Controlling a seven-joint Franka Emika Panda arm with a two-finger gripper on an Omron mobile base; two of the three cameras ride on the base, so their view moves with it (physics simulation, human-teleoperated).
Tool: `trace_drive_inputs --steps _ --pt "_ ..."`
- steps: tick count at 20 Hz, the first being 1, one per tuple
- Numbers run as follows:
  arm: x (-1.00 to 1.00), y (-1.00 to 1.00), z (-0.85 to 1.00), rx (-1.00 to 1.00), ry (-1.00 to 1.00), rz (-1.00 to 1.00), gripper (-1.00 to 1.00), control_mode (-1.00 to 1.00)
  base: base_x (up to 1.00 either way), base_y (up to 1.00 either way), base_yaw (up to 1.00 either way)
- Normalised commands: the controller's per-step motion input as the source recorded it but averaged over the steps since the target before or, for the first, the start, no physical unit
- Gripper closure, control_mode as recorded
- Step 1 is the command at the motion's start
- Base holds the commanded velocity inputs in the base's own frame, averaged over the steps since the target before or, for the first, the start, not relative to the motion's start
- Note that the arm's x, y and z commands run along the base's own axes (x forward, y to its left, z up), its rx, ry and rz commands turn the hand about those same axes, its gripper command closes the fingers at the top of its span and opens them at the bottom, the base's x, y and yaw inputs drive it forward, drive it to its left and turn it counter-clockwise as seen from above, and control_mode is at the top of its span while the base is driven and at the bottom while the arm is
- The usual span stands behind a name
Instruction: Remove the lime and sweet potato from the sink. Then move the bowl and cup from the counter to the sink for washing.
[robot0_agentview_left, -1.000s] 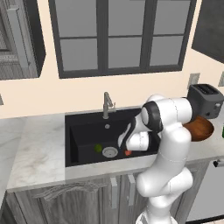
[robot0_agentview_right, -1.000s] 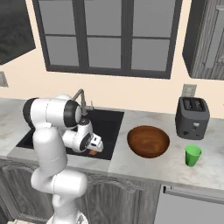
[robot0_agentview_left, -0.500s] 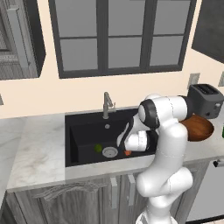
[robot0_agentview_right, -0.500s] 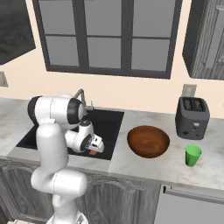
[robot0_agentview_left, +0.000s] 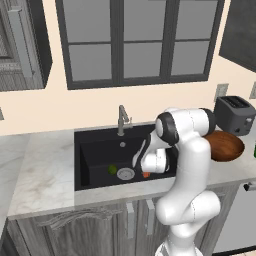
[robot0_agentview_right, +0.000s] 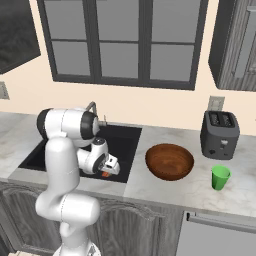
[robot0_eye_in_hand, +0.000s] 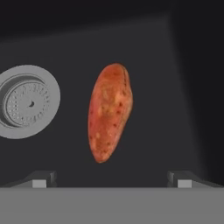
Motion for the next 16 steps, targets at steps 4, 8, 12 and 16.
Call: trace_drive_inputs --steps 4,8,12,16 --pt "0.12 0.0 -0.12 0.0 0.0 0.0 -1.0 -1.0 0.0 0.0 0.0" --pt "0.12 0.0 -0.12 0.0 0.0 0.0 -1.0 -1.0 0.0 0.0 0.0" --pt "0.12 0.0 -0.11 0.0 0.0 0.0 -1.0 -1.0 0.0 0.0 0.0" --pt "0.1 0.0 -0.11 0.0 0.0 0.0 -1.0 -1.0 0.0 0.0 0.0"
